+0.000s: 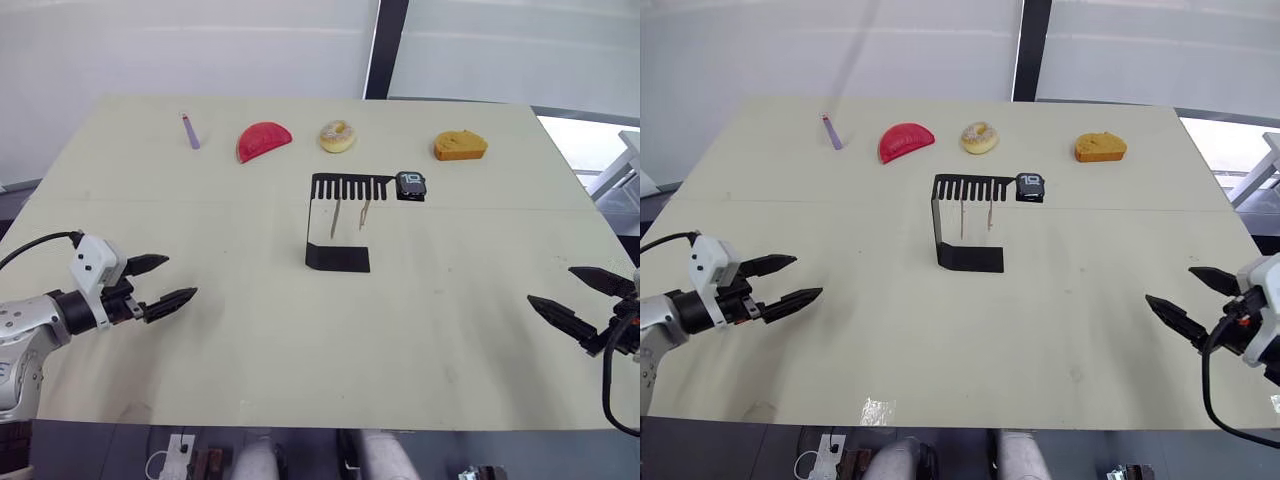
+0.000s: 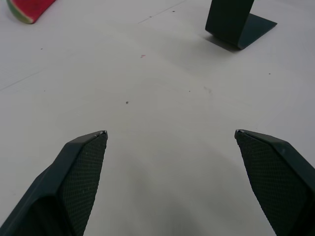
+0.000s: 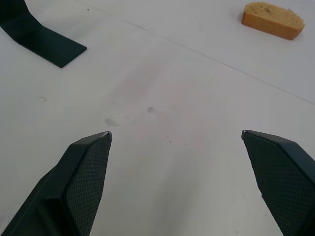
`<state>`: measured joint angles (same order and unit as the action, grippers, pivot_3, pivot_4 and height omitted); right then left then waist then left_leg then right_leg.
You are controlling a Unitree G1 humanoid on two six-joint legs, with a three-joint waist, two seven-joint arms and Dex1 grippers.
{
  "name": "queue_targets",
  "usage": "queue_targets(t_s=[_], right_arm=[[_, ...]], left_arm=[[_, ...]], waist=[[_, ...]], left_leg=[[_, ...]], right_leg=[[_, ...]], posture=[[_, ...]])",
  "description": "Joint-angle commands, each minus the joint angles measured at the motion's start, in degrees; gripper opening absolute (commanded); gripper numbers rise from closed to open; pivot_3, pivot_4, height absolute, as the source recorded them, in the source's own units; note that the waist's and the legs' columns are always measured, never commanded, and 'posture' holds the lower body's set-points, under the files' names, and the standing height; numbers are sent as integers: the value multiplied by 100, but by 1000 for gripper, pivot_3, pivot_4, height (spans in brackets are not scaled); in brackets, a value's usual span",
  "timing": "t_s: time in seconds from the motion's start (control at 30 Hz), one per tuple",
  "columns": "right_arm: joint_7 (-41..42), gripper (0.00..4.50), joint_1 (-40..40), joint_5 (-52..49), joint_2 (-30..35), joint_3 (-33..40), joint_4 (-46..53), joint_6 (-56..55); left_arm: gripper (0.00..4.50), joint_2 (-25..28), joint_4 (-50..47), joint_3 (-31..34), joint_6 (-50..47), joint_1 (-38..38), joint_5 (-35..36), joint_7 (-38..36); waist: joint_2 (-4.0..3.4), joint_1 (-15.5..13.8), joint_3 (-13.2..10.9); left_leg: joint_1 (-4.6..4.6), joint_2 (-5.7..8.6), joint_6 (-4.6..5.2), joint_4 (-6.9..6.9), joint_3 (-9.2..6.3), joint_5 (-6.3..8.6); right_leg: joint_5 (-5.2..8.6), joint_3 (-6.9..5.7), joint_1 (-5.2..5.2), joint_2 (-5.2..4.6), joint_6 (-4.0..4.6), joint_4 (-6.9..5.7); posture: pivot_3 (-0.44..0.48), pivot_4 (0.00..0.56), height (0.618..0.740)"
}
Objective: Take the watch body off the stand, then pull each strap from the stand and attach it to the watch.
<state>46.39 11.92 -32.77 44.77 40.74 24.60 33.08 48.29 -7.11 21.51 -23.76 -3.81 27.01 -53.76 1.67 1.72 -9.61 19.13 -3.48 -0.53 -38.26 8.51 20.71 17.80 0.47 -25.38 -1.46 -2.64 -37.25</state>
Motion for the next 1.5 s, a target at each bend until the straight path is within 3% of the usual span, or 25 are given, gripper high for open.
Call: queue_targets(t_s=[0.03,0.23,0.37,0.57,0.8,1.13,1.5], right_arm=[[-588,4500,-64,-40,-117,-36,634,196],[-2018,4500,-411,-541,-578,-360,2198,1135],[-3104,4500,-989,-1600,-915,-710,2998,1773],[-5163,4500,-2585,-2949,-1101,-1546,2921,2513],[-7228,4500,-4216,-3299,-1602,-2519,2465,3044],[-8660,4500,-4944,-3899,-2087,-3096,1959,3204],[-8914,4500,-5325,-3853,-2156,-3500,1560,3154]], left_arm=[[4458,109,-482,-35,-362,-201,452,-186],[4458,332,-950,-252,-1447,-1271,1636,-626],[4458,168,-1022,-450,-1833,-2208,2127,-504],[4458,-213,-684,-1102,-1558,-3308,1823,-529],[4458,-599,-226,-1531,-1016,-3830,1370,-683],[4458,-837,-59,-1749,-729,-4067,1115,-873],[4458,-972,-94,-1741,-646,-4111,1040,-797]], waist=[[0,-2,0],[0,-4,0],[0,23,0],[-1,29,0],[-1,59,0],[-2,128,0],[-2,164,-1]], left_leg=[[0,0,0,0,0,0],[0,0,-12,-8,-4,-6],[-6,1,-16,-8,-3,-9],[6,2,-16,-50,-5,-9],[20,-4,-15,-62,-7,-9],[27,-8,-13,-67,-10,-8],[30,-10,-12,-65,-13,-8]], right_leg=[[0,0,-1,0,0,-3],[2,-1,-2,1,4,-19],[4,1,-2,4,6,-23],[4,1,-5,6,7,-38],[7,0,-19,6,12,-47],[7,-3,-21,4,12,-49],[7,-3,-23,4,12,-48]], posture=[[0,150,737],[0,150,737],[0,150,737],[0,150,737],[0,150,737],[0,150,737],[0,150,737]])
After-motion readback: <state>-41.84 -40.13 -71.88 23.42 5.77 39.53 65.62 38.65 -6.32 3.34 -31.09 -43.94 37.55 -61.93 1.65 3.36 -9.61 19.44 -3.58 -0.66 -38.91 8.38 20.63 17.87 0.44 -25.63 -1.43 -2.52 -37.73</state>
